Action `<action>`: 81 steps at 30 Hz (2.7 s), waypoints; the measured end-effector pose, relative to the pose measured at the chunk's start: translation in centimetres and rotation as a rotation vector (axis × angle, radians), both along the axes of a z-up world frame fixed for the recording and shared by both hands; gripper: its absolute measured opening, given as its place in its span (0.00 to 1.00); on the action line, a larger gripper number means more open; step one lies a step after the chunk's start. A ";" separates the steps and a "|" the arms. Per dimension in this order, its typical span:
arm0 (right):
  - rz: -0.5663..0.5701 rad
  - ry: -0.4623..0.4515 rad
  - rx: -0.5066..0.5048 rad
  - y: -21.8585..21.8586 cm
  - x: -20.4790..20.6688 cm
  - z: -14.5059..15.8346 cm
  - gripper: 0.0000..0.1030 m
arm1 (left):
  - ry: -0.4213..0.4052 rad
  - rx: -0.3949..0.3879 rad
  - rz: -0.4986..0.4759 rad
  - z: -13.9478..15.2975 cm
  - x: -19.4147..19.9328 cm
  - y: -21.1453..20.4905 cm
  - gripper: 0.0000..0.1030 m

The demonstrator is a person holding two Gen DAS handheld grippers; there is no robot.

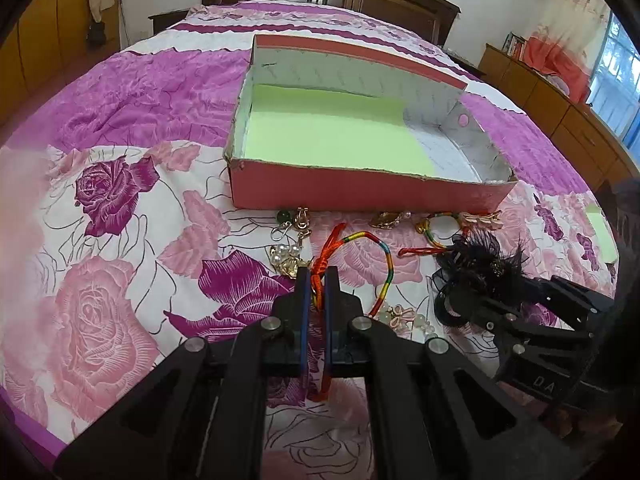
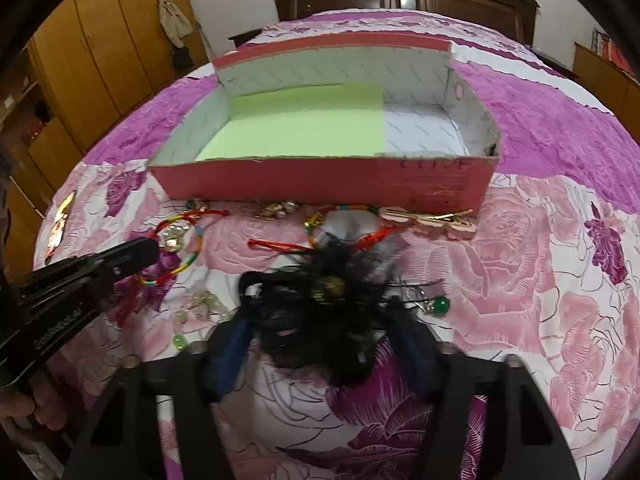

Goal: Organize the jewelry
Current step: 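Carry the bracelet and feathered clip into the pink box and open both tools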

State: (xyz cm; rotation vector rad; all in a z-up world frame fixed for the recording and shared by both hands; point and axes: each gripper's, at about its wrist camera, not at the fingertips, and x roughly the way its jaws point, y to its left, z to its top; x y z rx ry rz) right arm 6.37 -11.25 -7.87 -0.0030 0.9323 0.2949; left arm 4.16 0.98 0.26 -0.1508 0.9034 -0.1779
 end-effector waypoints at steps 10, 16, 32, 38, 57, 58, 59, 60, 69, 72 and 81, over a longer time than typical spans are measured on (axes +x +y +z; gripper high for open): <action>0.006 -0.073 0.022 -0.4 -1.4 1.8 0.49 | -0.036 0.005 -0.001 1.5 -0.2 -0.4 0.00; 0.000 -0.123 0.039 -1.1 -2.0 3.9 0.49 | -0.063 0.009 0.000 2.6 0.1 -0.7 0.00; -0.024 -0.213 0.092 -2.5 1.6 8.7 0.50 | -0.171 0.027 -0.016 6.4 4.2 -1.4 0.00; -0.036 -0.232 0.079 -2.6 4.7 9.6 0.49 | -0.192 0.031 -0.010 7.2 7.0 -1.7 0.00; -0.104 -0.159 0.051 -2.8 15.5 6.3 0.50 | -0.101 0.053 0.022 3.4 16.2 -2.9 0.00; -0.106 -0.155 0.048 -2.9 15.8 6.0 0.49 | -0.090 0.054 0.023 3.0 16.6 -3.0 0.00; -0.109 -0.148 0.045 -2.9 16.2 5.7 0.49 | -0.081 0.055 0.024 2.6 17.0 -3.0 0.00; -0.113 -0.141 0.042 -2.9 16.6 5.4 0.49 | -0.073 0.055 0.026 2.3 17.3 -3.1 0.00; -0.140 -0.084 0.009 -3.1 18.7 3.1 0.50 | 0.017 0.083 0.038 0.0 19.1 -3.3 0.00; -0.145 -0.073 0.006 -3.2 19.1 2.5 0.50 | 0.039 0.080 0.041 -0.4 19.3 -3.3 0.00; -0.127 -0.090 0.040 -3.3 18.7 3.3 0.57 | 0.030 0.082 0.027 0.4 19.1 -3.3 0.28</action>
